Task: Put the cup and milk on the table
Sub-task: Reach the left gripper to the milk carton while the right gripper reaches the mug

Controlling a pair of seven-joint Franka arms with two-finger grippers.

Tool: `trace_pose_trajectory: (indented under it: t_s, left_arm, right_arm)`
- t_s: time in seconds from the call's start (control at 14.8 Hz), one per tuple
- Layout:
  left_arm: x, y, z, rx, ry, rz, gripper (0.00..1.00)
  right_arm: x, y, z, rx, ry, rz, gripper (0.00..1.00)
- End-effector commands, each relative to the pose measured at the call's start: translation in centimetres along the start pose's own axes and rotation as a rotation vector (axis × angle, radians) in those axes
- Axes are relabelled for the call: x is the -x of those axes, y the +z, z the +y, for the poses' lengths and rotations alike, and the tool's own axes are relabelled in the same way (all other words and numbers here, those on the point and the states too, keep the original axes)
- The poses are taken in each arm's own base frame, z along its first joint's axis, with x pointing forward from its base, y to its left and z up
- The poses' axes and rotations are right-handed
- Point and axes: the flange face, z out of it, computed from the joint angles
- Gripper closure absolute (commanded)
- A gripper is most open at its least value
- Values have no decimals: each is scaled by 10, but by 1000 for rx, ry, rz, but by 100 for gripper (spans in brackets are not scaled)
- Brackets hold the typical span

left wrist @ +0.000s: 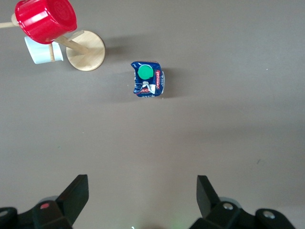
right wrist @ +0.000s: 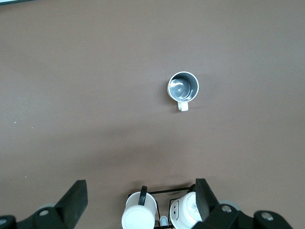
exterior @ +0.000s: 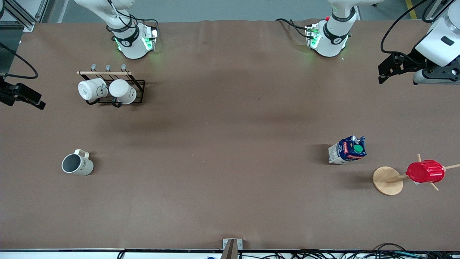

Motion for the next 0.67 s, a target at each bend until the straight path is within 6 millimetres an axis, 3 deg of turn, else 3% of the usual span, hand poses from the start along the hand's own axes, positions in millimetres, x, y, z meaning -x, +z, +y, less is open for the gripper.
trace_pose_trajectory:
  t_s: [0.0, 0.2, 0.4, 0.61]
  left_arm:
    - [-4, -6, -1, -17, -7, 9, 0]
    - [-5, -5, -2, -16, -9, 6, 0]
    - [-27, 6, -11, -3, -18, -8, 0]
    - [-50, 41, -15, 5, -21, -50, 0]
  right_arm:
    - [0, -4, 0, 15, 5, 2, 0]
    - [0, -5, 0, 14, 3, 4, 0]
    - [0, -4, 1, 13, 2, 2, 0]
    - [0, -4, 1, 13, 0, 2, 0]
